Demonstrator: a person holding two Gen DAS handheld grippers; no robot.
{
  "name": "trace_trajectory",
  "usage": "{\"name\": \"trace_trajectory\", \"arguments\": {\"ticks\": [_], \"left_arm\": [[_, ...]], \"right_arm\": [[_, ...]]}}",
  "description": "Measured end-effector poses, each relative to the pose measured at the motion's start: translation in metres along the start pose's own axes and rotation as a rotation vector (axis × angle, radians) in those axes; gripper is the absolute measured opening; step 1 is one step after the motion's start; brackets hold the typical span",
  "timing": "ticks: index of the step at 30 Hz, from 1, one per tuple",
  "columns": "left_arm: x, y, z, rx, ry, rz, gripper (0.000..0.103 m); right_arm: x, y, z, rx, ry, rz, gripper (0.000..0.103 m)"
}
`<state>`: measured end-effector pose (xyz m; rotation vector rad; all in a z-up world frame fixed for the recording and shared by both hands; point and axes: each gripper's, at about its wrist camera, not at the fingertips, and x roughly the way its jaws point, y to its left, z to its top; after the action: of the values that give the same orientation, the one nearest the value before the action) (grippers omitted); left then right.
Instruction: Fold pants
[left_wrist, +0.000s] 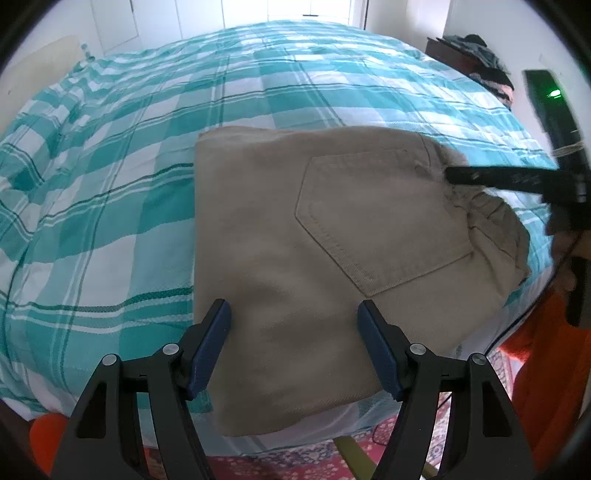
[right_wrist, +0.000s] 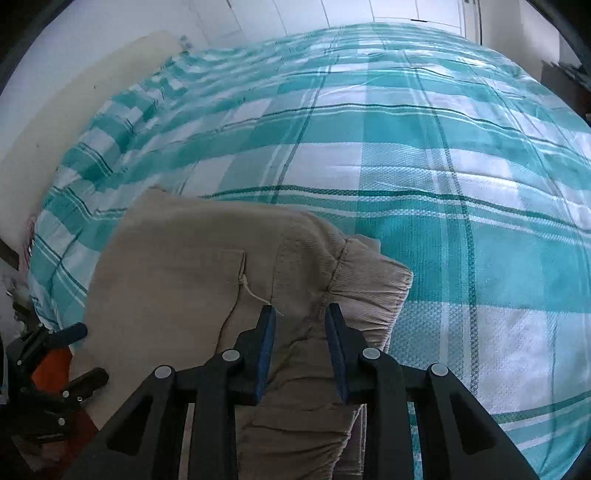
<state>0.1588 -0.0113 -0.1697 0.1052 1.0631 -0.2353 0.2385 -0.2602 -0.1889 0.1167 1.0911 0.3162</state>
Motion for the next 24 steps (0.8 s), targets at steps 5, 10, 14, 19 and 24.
{"name": "trace_trajectory", "arguments": {"ticks": [5, 10, 14, 19, 24], "left_arm": [[0.002, 0.001, 0.000, -0.006, 0.002, -0.005, 0.073], [0.006, 0.001, -0.001, -0.010, -0.001, -0.003, 0.075], [0.009, -0.004, -0.006, 0.021, -0.001, 0.008, 0.077], [0.000, 0.016, -0.003, -0.057, 0.017, -0.049, 0.081], [-0.011, 0.067, -0.002, -0.213, 0.001, -0.110, 0.087]], "right_arm": [[-0.048, 0.011, -0.009, -0.009, -0.070, 0.023, 0.028], [-0.077, 0.035, -0.047, -0.062, -0.110, 0.075, 0.029], [-0.039, 0.030, -0.088, -0.047, -0.037, 0.040, 0.029], [-0.048, 0.032, -0.081, -0.055, -0.045, 0.059, 0.031], [-0.087, -0.003, -0.077, 0.143, -0.171, 0.164, 0.061]]}}
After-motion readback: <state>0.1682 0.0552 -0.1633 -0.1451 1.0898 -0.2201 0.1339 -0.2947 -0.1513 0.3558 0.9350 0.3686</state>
